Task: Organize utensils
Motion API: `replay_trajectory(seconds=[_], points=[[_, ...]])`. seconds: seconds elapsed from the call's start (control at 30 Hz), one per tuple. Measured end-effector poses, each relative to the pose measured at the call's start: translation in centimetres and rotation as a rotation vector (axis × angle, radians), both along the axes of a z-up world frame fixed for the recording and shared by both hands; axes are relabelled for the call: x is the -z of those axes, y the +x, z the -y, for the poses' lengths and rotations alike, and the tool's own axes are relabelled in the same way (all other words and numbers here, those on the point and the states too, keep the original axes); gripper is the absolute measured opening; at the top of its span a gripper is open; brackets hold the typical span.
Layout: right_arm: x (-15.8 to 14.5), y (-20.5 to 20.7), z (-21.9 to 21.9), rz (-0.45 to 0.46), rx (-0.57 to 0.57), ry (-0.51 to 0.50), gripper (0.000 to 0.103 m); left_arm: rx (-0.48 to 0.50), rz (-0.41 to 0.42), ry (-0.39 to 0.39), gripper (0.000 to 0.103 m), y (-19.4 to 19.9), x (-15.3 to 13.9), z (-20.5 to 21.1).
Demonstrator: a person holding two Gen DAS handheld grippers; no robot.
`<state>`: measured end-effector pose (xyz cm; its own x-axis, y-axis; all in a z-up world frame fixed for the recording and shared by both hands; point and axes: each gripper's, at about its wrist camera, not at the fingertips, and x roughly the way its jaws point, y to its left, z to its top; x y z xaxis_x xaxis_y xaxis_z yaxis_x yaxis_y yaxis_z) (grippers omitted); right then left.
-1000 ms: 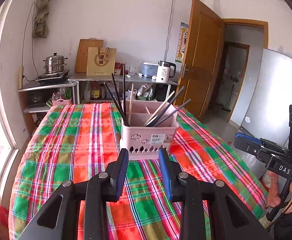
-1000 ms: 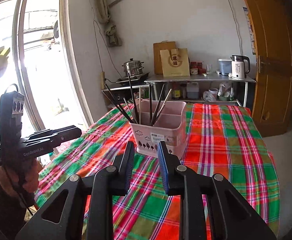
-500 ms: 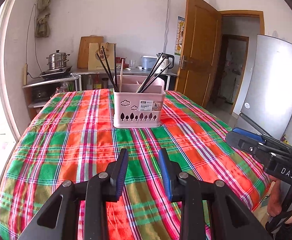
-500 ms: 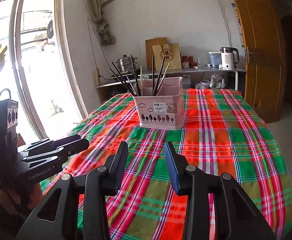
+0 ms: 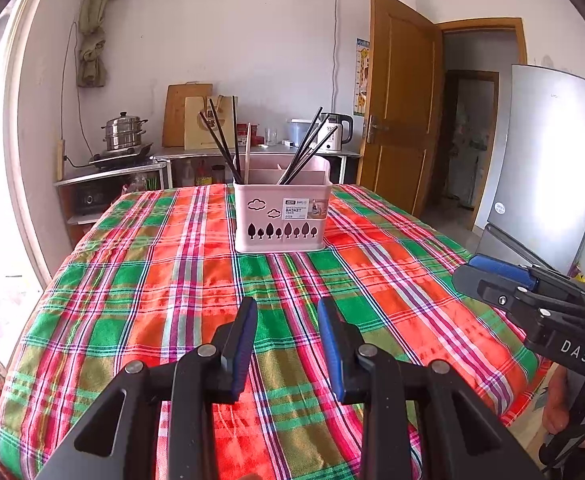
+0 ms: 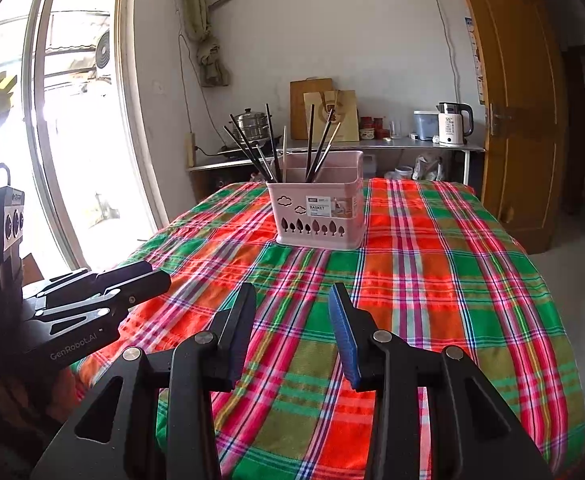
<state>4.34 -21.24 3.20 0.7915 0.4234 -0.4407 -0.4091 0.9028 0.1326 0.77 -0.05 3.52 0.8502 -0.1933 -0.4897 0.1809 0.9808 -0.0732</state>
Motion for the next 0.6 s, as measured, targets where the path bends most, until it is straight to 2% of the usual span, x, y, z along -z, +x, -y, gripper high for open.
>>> replay_trajectory(seconds=[0.6], points=[[0.09,-0.02,-0.08,-0.006,0.003,-0.012,0.039,-0.013,-0.002,-0.008,0.031,0.18,0.22,-0.18]])
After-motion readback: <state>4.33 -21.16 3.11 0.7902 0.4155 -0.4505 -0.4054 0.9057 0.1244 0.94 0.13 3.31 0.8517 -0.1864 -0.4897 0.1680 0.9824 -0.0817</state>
